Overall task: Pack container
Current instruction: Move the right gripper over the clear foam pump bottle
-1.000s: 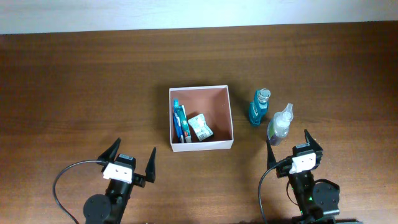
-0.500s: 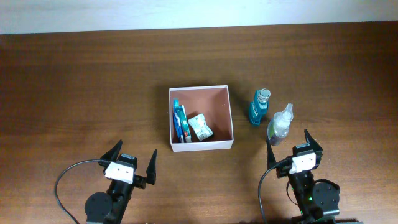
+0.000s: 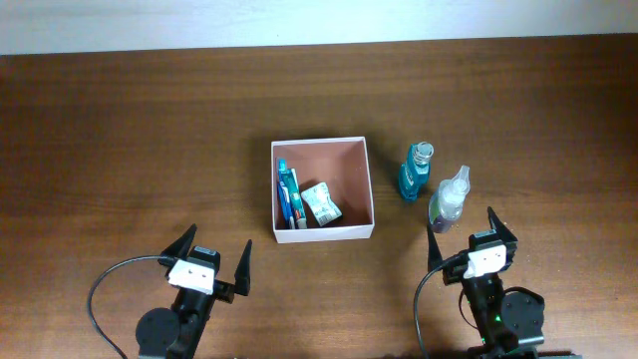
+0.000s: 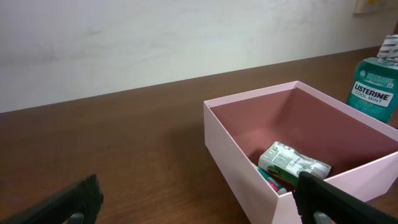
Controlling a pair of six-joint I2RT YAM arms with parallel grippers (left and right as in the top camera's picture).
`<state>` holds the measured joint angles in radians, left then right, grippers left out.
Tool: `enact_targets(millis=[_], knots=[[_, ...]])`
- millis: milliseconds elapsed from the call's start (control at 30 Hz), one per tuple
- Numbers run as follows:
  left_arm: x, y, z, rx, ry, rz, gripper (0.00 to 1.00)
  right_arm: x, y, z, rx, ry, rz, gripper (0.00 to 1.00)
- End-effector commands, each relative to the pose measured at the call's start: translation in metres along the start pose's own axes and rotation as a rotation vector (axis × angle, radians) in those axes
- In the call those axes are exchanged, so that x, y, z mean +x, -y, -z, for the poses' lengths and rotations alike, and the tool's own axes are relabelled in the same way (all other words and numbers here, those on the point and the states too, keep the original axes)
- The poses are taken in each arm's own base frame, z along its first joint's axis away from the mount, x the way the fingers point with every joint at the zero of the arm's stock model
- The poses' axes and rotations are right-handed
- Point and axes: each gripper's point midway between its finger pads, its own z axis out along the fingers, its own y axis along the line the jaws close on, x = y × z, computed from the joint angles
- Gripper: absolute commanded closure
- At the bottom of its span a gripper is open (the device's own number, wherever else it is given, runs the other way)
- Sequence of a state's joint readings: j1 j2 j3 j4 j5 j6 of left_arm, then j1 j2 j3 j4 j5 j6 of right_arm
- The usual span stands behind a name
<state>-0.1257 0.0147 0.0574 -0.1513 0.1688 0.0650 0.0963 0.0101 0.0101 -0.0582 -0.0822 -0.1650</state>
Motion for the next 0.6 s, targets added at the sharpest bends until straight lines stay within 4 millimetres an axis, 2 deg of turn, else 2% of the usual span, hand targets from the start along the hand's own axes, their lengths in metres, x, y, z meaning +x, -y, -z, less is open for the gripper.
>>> enact_targets(millis=[0, 267, 333, 400, 567], knots=[[0.003, 0.001, 0.0, 0.009, 0.0, -0.018, 0.0, -0.026, -0.014, 0.002, -0.084, 0.113, -0.019, 0.01], [0.003, 0.001, 0.0, 0.009, 0.0, -0.018, 0.01, -0.09, -0.003, 0.018, -0.066, 0.264, -0.09, 0.02], [0.003, 0.001, 0.0, 0.009, 0.0, -0.018, 0.01, -0.115, 0.001, 0.026, -0.055, 0.307, -0.086, 0.02], [0.003, 0.001, 0.0, 0.009, 0.0, -0.018, 0.01, -0.131, 0.004, 0.03, -0.056, 0.325, -0.111, 0.02], [0.003, 0.001, 0.0, 0.009, 0.0, -0.018, 0.01, -0.146, 0.008, 0.019, -0.069, 0.217, -0.208, 0.02]])
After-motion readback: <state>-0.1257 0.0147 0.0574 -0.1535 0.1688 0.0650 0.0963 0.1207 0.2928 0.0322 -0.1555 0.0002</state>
